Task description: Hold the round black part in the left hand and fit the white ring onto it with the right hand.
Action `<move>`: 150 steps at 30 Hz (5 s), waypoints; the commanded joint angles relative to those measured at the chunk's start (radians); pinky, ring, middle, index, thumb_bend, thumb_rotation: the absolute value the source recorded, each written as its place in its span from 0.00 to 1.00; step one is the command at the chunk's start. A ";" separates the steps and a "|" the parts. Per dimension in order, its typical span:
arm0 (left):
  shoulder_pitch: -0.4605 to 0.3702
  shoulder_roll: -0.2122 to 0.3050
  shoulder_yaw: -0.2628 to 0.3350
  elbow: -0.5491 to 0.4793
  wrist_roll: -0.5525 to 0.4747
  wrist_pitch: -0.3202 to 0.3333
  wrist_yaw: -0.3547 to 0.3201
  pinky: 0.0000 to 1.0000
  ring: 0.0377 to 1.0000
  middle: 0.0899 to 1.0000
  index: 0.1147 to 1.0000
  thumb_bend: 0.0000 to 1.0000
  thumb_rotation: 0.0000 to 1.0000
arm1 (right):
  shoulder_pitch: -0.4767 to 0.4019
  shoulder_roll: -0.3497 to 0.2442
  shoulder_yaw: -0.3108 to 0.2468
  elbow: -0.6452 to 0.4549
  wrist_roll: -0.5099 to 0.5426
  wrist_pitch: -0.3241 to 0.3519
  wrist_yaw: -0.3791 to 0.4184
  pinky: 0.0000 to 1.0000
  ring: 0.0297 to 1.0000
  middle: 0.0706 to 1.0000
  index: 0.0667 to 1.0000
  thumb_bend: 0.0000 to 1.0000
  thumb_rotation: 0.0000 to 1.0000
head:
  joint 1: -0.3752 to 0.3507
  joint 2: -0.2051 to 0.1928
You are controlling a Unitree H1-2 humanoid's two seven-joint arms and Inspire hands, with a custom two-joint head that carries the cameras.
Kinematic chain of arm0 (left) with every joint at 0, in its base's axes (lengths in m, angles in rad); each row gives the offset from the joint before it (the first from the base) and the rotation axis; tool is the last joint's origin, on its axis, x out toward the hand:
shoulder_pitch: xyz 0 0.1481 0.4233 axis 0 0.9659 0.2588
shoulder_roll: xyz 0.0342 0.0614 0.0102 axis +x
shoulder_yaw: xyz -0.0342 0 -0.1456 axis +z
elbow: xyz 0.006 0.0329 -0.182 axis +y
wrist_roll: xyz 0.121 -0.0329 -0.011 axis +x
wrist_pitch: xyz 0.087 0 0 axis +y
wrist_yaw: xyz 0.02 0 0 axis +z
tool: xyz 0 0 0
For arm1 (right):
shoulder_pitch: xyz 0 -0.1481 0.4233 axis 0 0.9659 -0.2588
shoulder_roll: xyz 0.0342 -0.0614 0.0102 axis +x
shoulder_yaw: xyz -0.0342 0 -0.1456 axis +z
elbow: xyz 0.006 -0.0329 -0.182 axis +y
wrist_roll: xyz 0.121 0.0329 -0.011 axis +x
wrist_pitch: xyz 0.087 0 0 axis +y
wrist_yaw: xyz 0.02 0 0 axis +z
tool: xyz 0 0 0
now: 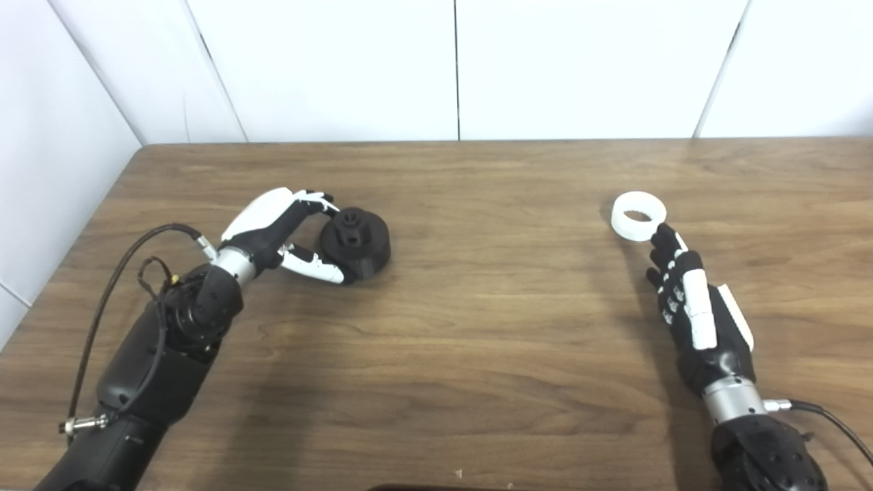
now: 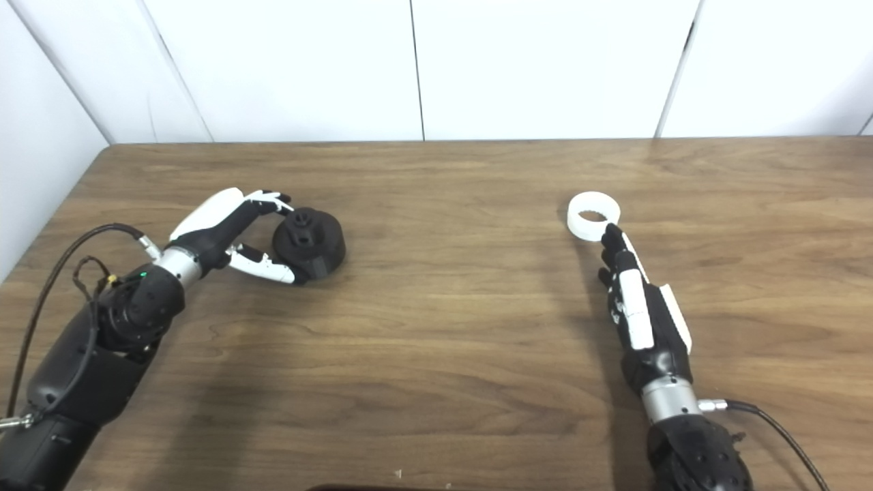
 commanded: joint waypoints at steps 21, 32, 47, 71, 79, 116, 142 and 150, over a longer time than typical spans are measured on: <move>0.094 -0.055 -0.071 -0.243 0.051 -0.060 -0.038 0.88 0.99 0.92 0.62 0.76 0.34 | -0.007 0.003 0.009 -0.040 0.002 -0.003 -0.001 1.00 1.00 0.99 0.98 0.64 1.00 | -0.012 0.016; 0.151 -0.100 -0.109 -0.286 0.083 -0.055 -0.061 0.90 1.00 0.93 0.63 0.76 0.39 | -0.008 0.004 0.004 -0.058 0.004 0.016 -0.006 1.00 1.00 0.99 0.98 0.64 1.00 | -0.023 0.027; 0.207 -0.152 -0.141 -0.289 0.099 -0.100 -0.035 0.94 1.00 0.93 0.62 0.78 0.39 | -0.010 0.001 0.000 -0.068 0.007 0.029 -0.005 1.00 1.00 0.99 0.98 0.65 1.00 | -0.031 0.035; 0.233 -0.159 -0.147 -0.280 0.112 -0.130 -0.015 0.94 1.00 0.93 0.61 0.77 0.37 | -0.100 -0.054 -0.004 -0.125 -0.199 0.064 -0.075 0.82 0.91 0.91 0.87 0.62 0.62 | -0.038 0.044; 0.228 -0.160 -0.139 -0.266 0.111 -0.142 -0.012 0.93 1.00 0.93 0.60 0.78 0.36 | -0.270 -0.164 0.036 -0.068 -0.435 0.065 -0.094 0.79 0.88 0.87 0.75 0.80 0.36 | -0.043 0.042; 0.223 -0.173 -0.133 -0.238 0.112 -0.162 -0.003 0.93 1.00 0.93 0.60 0.78 0.36 | -0.518 -0.313 0.205 0.324 -0.640 0.147 0.041 1.00 1.00 0.98 0.71 1.00 0.35 | -0.061 0.019; 0.231 -0.180 -0.117 -0.236 0.104 -0.165 -0.003 0.93 1.00 0.93 0.59 0.79 0.35 | -0.542 -0.301 0.184 0.402 -0.610 0.116 0.008 1.00 1.00 0.98 0.74 0.98 0.37 | -0.056 0.013; 0.229 -0.179 -0.116 -0.235 0.104 -0.170 -0.001 0.93 0.99 0.93 0.59 0.78 0.34 | -0.549 -0.299 0.191 0.423 -0.609 0.111 0.008 1.00 1.00 0.98 0.74 0.97 0.38 | -0.059 0.013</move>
